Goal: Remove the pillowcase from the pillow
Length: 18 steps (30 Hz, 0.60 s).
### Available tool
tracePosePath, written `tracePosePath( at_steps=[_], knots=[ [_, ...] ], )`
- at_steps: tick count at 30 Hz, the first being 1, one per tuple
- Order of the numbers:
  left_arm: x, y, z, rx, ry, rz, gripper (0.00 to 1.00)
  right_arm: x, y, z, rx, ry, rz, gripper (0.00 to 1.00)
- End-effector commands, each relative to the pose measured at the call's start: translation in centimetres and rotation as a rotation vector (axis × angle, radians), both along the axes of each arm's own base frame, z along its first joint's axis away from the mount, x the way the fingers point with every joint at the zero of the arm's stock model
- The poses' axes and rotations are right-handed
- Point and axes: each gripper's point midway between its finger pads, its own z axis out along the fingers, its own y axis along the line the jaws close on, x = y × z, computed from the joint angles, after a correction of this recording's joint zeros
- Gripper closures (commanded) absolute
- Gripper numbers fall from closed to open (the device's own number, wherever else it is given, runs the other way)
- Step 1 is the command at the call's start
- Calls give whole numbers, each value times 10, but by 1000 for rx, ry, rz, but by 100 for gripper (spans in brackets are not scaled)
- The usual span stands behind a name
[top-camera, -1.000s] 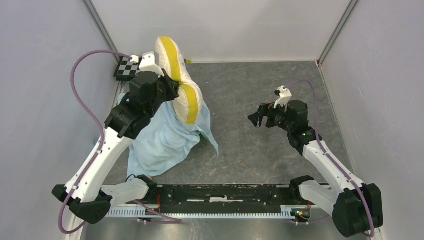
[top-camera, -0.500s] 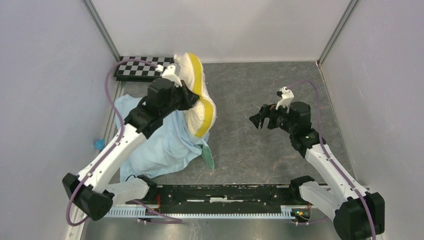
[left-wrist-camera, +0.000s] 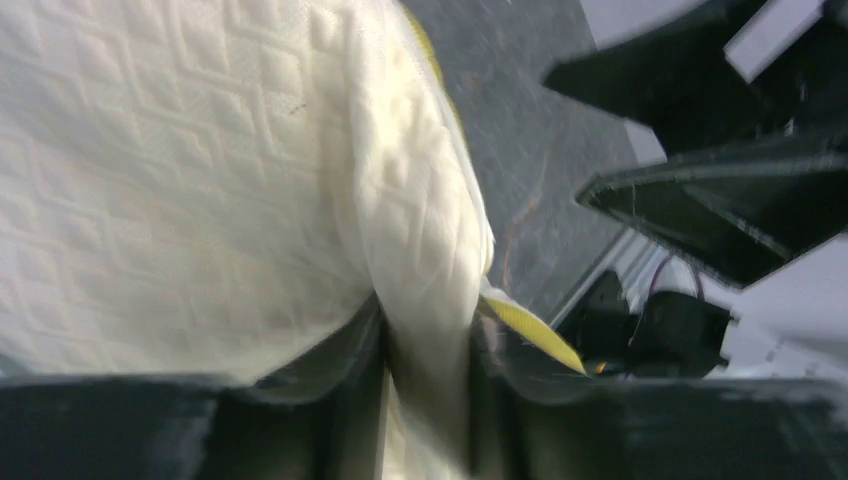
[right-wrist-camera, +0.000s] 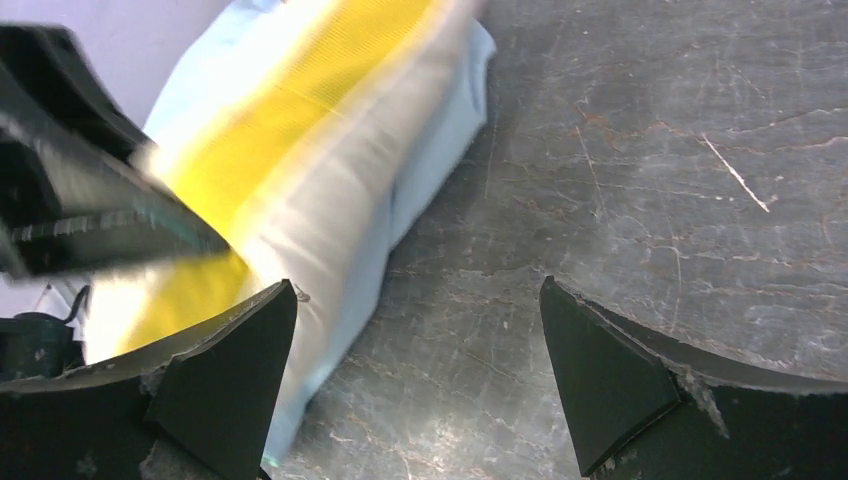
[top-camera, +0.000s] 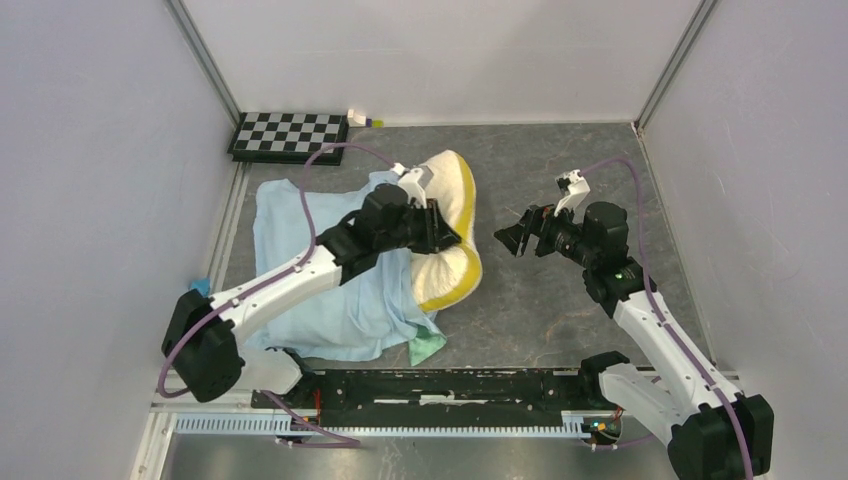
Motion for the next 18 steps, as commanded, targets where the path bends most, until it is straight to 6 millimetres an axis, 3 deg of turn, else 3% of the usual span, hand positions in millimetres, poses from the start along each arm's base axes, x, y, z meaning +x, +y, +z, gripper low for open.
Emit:
tracePosePath(
  at_steps=[1, 3, 7, 12, 18],
  knots=[
    [-21, -48, 31, -148, -84, -205, 39, 2, 8, 18, 74, -31, 24, 2],
    [-21, -40, 31, -130, -98, -178, 19, 2, 8, 13, 71, -20, 17, 2],
    [-16, -8, 35, -53, -164, -61, 0, 3, 4, 6, 53, -14, -1, 2],
    [-3, 57, 32, 158, -102, 209, 0, 7, 3, -6, 26, 3, -3, 2],
    [-4, 108, 11, 249, -12, 351, 0, 7, 14, -40, 16, 114, 61, 2]
  ],
)
